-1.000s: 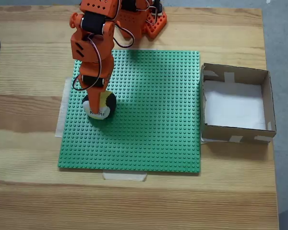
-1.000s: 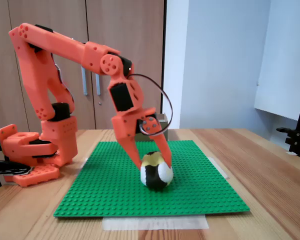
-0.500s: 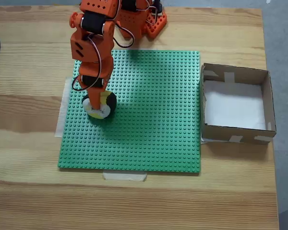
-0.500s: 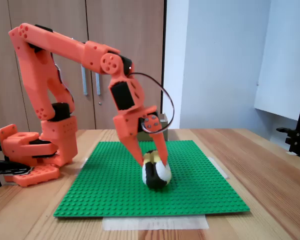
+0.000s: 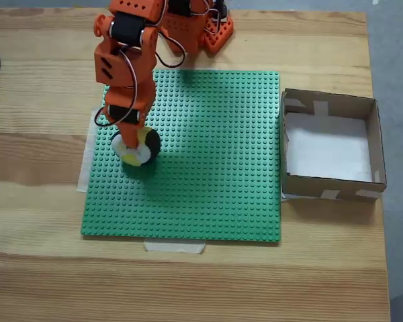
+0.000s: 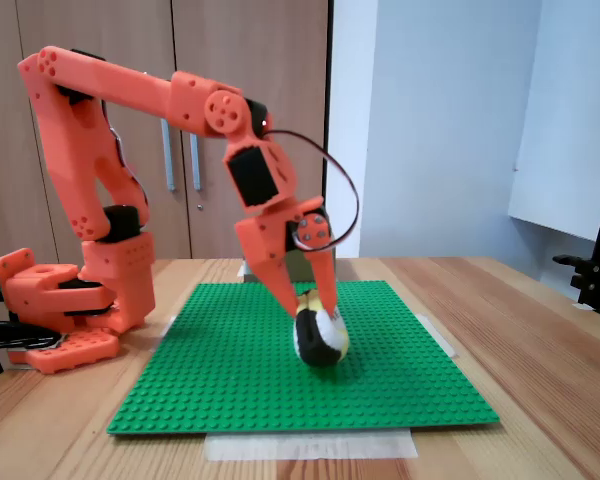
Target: Pick the ball and put it in the box.
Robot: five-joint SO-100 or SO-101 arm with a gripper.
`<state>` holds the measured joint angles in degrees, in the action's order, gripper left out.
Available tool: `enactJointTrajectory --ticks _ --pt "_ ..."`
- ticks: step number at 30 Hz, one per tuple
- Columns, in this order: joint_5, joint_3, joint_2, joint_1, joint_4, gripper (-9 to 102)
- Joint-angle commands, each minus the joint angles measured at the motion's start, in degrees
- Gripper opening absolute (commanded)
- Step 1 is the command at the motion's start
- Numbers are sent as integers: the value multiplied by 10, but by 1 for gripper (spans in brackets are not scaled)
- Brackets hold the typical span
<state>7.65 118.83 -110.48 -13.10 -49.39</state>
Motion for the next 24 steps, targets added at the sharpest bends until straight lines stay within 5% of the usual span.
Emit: enactJointTrajectory --ticks 1,24 --pt "-9 -52 -14 -3 -8 -1" --pt "-44 -188 -14 94 -72 -1"
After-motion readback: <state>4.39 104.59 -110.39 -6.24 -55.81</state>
